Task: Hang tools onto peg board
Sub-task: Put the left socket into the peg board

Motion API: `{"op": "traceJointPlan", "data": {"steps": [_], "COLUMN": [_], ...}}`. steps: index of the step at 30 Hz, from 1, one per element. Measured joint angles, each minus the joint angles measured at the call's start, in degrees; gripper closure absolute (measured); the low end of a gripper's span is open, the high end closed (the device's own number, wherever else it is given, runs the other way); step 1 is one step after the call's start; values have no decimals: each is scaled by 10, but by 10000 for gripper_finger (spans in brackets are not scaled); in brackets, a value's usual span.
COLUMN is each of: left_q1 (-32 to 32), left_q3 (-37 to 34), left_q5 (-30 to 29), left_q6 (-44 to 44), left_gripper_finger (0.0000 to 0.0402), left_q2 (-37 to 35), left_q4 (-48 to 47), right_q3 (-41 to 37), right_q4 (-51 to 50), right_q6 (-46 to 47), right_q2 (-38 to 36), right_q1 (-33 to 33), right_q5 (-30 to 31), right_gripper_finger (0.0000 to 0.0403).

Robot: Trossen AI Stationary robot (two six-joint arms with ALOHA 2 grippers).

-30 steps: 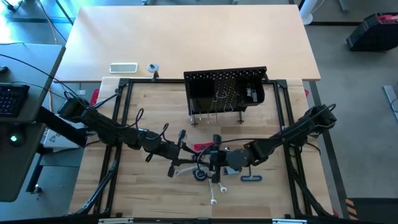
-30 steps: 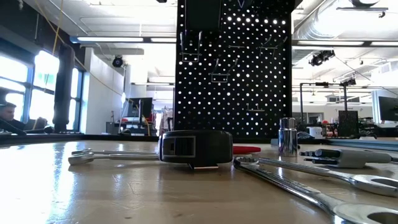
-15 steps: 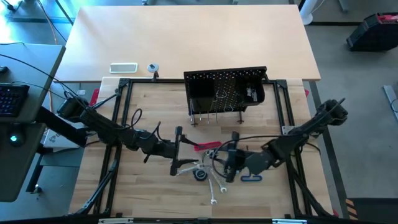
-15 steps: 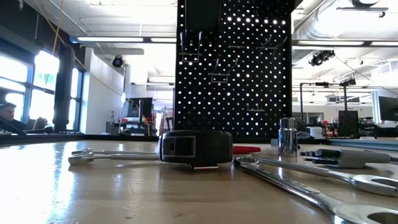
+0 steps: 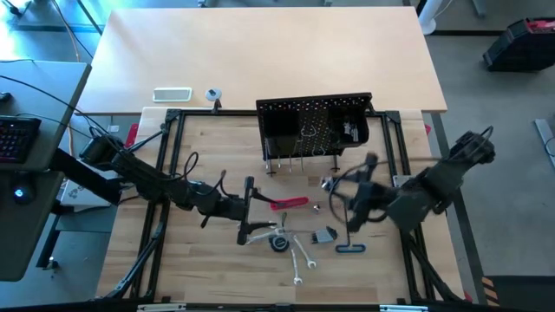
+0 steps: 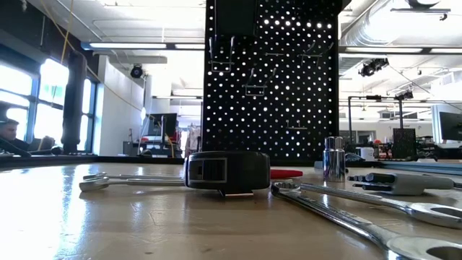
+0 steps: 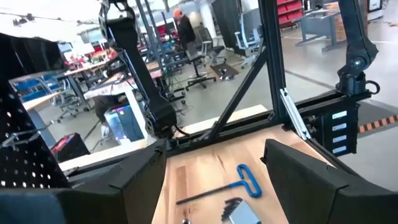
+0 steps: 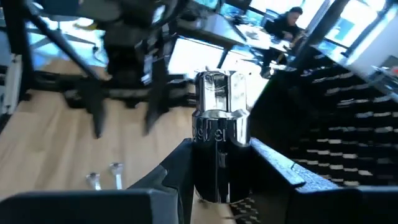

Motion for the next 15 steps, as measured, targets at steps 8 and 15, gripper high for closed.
{"op": "traceJointPlan", "data": {"steps": [8, 15], "left_q1": [0, 0], "left_q3": [0, 0], "left_q5": [1, 1], "left_q6": [-28, -41], "left_gripper_finger": [140, 139], "left_q2": [0, 0], "left_q4": [-24, -29], "right_q3": [173, 235], "right_q4": [-221, -306], "right_q6": [73, 103], "right_q2": [1, 1], "right_q1": [-74, -188], "right_q5": [-37, -152], "right_gripper_finger": [291, 291]}}
